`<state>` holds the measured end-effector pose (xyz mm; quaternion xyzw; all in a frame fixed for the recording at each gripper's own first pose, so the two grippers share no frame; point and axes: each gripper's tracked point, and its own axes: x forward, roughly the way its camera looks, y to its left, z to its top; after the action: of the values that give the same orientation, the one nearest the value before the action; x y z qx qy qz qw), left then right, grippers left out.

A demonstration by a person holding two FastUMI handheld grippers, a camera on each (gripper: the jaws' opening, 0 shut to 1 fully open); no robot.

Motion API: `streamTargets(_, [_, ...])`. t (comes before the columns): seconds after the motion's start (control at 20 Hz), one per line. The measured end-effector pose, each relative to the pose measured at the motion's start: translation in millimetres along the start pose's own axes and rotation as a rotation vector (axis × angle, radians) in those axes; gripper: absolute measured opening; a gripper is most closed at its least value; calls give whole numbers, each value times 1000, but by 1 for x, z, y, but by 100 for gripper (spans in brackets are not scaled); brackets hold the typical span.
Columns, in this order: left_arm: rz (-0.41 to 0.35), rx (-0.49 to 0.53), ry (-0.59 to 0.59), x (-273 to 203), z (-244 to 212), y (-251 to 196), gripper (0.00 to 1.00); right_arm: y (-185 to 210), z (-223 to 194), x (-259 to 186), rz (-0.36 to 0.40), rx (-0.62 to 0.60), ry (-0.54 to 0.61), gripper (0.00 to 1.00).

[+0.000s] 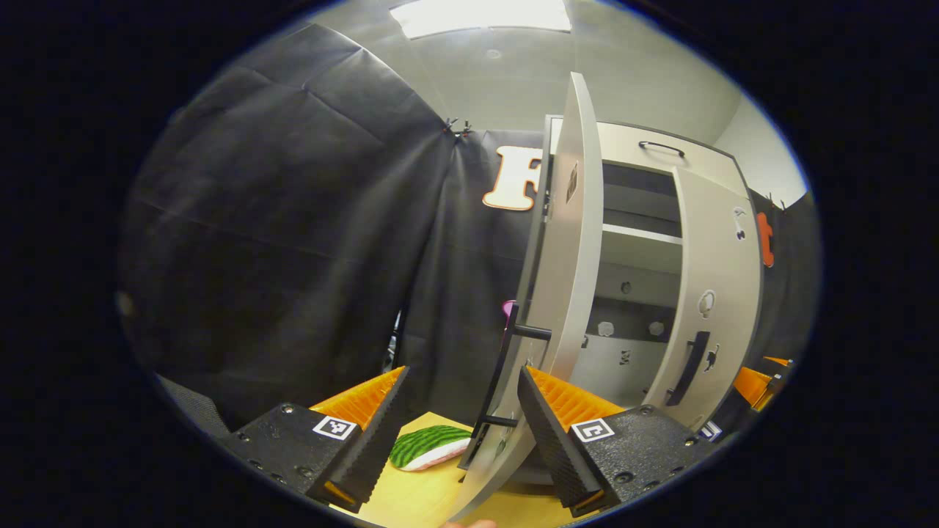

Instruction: Grasp the bottle in the cabinet with the left hand and place it on the coaster, then close the right door with the right hand and the left door with the left hand.

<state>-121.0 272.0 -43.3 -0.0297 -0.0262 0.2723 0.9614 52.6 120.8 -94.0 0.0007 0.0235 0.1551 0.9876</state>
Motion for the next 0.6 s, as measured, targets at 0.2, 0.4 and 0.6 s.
streamTargets(0.2, [-126,5,42,6,-13,-51,91,-2,6,-14,-17,1,-7,93])
streamTargets(0.4, [-262,29,129,6,-35,-98,85,-6,12,-28,-42,-1,-13,93])
streamTargets(0.6, [-348,40,123,-2,-32,-143,94,-21,23,-43,-105,1,-30,93])
